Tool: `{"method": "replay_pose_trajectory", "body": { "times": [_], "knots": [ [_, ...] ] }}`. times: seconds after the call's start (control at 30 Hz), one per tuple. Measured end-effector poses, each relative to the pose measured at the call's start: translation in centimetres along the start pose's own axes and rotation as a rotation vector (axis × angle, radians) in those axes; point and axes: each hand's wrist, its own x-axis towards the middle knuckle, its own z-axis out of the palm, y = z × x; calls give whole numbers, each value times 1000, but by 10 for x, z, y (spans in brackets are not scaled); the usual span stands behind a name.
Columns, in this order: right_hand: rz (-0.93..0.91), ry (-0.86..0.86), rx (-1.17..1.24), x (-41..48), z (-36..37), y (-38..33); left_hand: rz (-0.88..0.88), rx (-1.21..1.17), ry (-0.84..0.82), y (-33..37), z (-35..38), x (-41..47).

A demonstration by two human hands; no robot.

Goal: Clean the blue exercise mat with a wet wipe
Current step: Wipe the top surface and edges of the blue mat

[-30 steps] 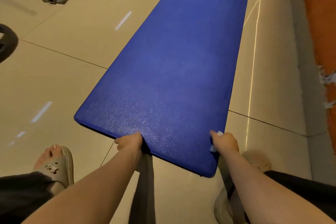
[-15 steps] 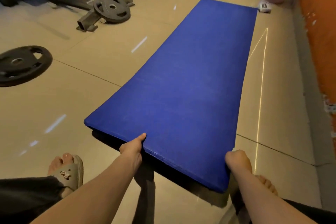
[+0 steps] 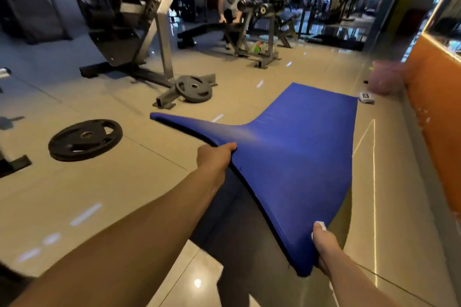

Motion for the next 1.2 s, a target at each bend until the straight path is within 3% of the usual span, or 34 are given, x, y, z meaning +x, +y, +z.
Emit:
{"method": "replay_pose_trajectory", "body": {
  "times": [0.2, 0.4, 0.5, 0.6, 0.83, 0.97, 1.2],
  "knots": [
    [-114, -86, -72, -26, 39, -37, 59, -22, -15, 66, -40, 7],
    [-441, -66, -224, -44, 115, -21, -44, -70, 171, 34, -149, 51],
    [-447, 33, -306, -36, 139, -3, -182, -19, 179, 0, -179, 82],
    [-317, 91, -307, -19, 164, 11, -307, 58, 156, -31, -190, 108],
    [-179, -21, -230, 13, 237, 78, -391, -109, 306, -87, -239, 156],
    [-301, -32, -378, 15, 255, 69, -381, -46, 432, -110, -269, 184],
    [-327, -38, -545, 26, 286, 87, -476, -93, 532, -152, -296, 196]
  ]
}}
